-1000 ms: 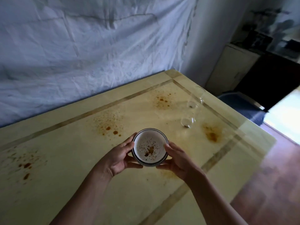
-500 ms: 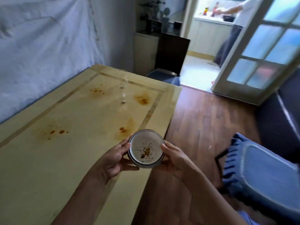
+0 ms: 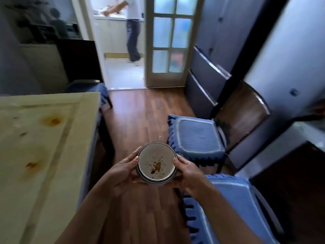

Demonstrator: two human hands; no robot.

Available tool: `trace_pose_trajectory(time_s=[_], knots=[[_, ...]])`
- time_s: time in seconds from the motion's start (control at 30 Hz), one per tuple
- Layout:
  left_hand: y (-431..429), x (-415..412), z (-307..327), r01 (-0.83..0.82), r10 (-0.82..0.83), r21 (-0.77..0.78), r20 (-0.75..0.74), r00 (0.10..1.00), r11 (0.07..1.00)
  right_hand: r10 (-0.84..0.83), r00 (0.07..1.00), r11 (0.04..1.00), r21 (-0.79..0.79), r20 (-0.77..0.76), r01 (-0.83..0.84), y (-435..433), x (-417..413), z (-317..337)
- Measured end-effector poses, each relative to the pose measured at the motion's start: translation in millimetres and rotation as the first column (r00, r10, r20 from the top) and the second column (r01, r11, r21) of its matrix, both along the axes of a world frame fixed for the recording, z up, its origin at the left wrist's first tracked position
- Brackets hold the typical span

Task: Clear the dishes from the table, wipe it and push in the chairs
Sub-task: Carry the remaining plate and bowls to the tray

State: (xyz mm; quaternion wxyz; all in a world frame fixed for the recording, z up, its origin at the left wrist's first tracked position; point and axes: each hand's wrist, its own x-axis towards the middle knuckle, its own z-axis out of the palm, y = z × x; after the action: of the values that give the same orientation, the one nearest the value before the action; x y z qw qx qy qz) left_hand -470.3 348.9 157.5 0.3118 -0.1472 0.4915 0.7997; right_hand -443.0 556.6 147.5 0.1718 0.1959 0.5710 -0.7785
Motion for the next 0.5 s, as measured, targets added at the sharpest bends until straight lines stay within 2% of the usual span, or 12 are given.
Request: trace_pose_trajectory(time_s=[0.23,0.37,0.5], knots=[[144,50,2,0.313,-0.312,0.039,-0.026,0.95,0.949,-0.241,0.969,0.97,-0.006,0.052,0.241,131,105,10],[207,79,5,0.558,-0.558,0.015,-0.039,0.829,0.829,-0.42,0.906,0.907,0.011,0.059,0.42,179,167,13],[261,102,3,0.714,-0.713,0.038,-0.042,0.7,0.699,-0.577,0.813,0.816,0.028,0.073,0.577,209,223,14]])
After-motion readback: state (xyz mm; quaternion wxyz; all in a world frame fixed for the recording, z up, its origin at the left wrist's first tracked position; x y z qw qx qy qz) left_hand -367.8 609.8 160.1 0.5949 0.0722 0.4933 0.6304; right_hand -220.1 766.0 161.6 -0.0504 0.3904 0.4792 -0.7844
